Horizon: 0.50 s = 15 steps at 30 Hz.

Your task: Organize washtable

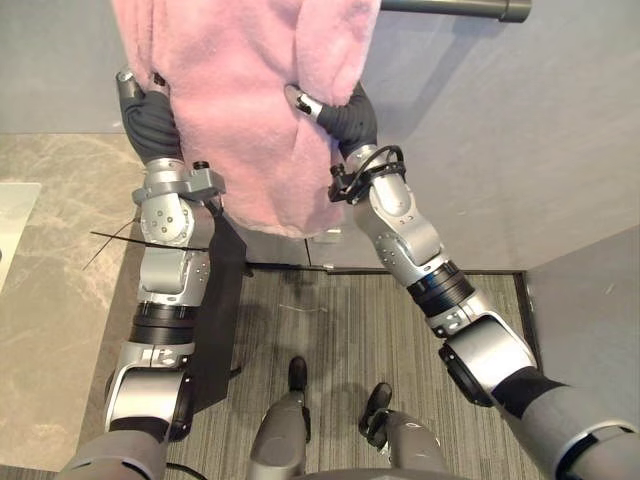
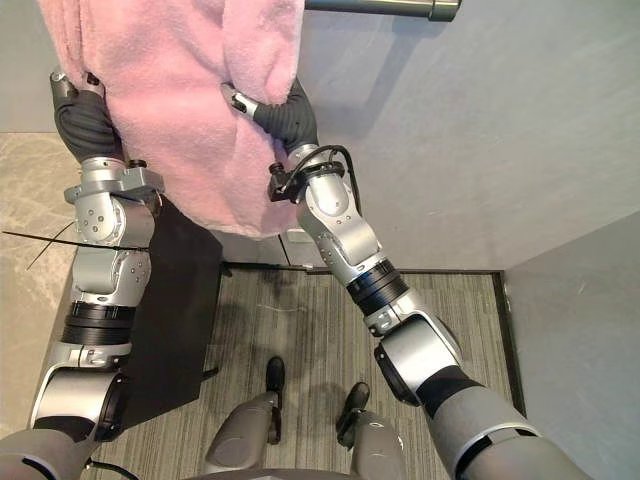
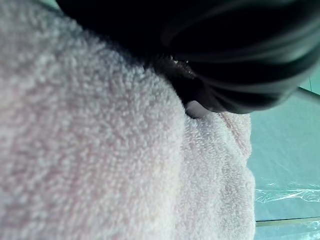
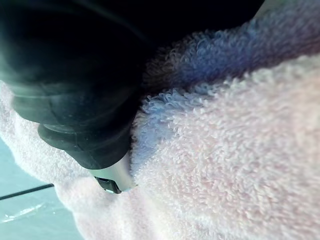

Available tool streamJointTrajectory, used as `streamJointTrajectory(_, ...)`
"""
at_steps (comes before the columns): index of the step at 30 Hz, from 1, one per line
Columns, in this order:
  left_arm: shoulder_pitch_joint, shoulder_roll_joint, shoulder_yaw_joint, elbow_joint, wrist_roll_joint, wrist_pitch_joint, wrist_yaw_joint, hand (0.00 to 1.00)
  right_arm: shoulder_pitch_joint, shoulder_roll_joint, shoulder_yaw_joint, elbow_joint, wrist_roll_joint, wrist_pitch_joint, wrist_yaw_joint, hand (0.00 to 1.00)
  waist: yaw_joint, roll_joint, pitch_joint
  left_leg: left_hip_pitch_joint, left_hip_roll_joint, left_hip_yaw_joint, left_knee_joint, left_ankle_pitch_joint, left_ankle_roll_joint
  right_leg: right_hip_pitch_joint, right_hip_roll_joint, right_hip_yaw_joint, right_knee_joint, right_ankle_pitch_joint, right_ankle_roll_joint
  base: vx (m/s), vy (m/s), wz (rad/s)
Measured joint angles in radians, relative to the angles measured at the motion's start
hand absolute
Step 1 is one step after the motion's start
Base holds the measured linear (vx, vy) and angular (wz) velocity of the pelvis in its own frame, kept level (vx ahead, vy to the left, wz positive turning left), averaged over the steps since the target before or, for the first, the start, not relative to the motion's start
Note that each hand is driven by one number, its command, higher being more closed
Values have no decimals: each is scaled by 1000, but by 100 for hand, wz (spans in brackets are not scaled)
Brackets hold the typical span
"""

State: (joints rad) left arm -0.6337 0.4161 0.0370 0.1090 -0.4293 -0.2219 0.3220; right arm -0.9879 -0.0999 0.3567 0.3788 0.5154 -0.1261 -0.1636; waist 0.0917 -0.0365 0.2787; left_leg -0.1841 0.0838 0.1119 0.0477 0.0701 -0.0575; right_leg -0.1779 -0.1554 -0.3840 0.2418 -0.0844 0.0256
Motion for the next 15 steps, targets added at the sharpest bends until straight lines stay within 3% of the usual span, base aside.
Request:
streamJointTrajectory(7,14,-2,1,-11,0,8,-38,100,61,-25,-7,-35,-21,12,39,100,-23,-20,-13,11,-3,3,-5,0,0,15,1,1,-17,7,4,0,0,0)
streamJointTrajectory(15,43,-14,-8,-34,6,28,-60,100,124,-27,-39,-54,-37,21,81,100,-25,-27,-32,29,-13,14,-7,0,0,43,-2,8,-58,31,14,4,10,-2)
